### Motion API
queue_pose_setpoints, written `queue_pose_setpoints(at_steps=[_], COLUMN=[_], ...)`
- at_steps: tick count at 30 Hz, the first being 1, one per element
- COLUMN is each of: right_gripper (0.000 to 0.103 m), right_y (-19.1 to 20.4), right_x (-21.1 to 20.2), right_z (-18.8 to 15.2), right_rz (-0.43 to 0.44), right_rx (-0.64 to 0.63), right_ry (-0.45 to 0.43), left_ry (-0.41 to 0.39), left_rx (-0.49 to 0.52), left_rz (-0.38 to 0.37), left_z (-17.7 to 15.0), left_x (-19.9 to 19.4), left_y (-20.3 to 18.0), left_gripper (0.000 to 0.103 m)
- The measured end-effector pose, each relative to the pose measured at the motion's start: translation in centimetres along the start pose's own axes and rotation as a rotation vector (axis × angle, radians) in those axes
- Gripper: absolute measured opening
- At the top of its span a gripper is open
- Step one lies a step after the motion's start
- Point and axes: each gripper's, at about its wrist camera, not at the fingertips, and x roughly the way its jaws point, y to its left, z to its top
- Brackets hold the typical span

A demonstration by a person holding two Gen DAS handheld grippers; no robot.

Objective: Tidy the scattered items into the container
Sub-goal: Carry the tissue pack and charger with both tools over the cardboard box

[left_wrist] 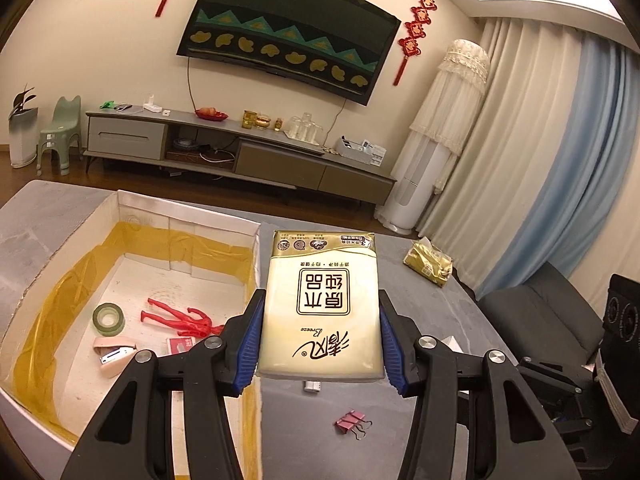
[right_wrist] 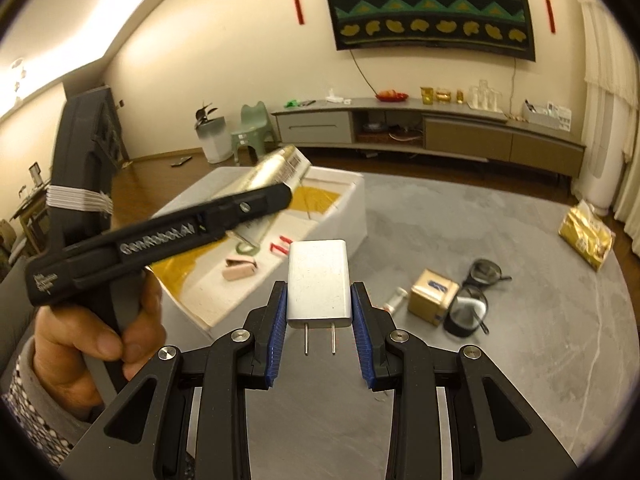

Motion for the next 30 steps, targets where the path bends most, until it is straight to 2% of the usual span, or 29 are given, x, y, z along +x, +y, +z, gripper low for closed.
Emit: queue_pose_setpoints(at_steps=[7, 30], right_gripper=[0.033, 0.033], right_y=[2.2, 6.4], right_x=[0.4, 4.6], right_z=[1.6, 3.3], right_rz=[0.001, 0.042], right_rx=[-0.051, -0.128], right_ry=[-0.014, 0.021], left_ry=[-0.024, -0.036], left_rx=[-0.043, -0.110], left_rz=[0.022, 0.113], left_z=[0.7, 0.5], left_x=[-1.2, -4.0], left_y=[1.9, 8.1], left_gripper=[0.053, 0.053])
